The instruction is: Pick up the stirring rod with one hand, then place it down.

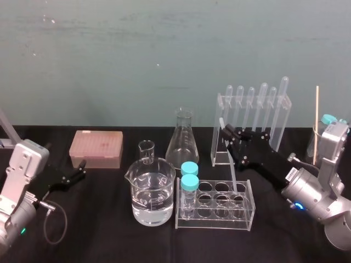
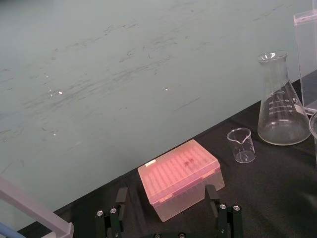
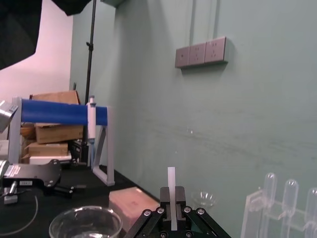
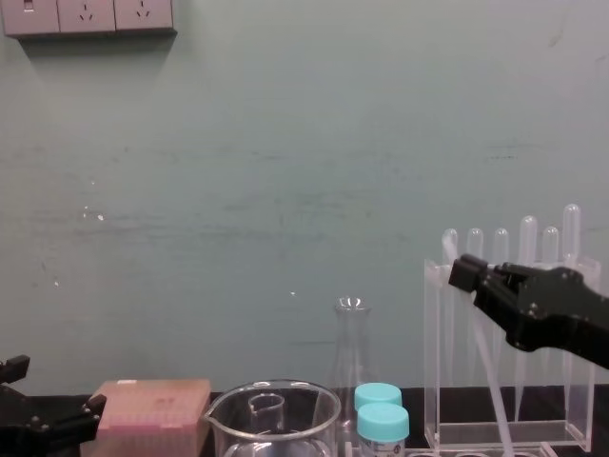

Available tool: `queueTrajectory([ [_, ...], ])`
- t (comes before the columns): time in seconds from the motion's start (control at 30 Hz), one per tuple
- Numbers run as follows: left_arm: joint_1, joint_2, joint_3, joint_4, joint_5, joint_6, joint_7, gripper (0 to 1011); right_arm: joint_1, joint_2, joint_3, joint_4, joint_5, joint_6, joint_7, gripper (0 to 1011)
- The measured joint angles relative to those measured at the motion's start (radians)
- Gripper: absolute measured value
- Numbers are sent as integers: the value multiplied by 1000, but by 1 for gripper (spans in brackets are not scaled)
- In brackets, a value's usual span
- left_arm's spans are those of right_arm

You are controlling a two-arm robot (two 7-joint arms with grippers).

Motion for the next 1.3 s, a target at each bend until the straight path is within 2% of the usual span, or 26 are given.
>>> queueTrajectory([
  [0.3, 0, 0, 0, 0, 0, 0, 0, 1000, 20, 8, -33, 32, -22, 42, 5, 56],
  [0.5, 0, 0, 0, 0, 0, 0, 0, 1000, 26, 13, -46, 45, -29, 51, 9, 56],
  [1.13, 0, 0, 0, 0, 0, 0, 0, 1000, 26, 14, -47, 45, -33, 53, 7, 57],
  [1.3, 0, 0, 0, 0, 0, 0, 0, 1000, 26, 14, -47, 45, -32, 52, 7, 160],
])
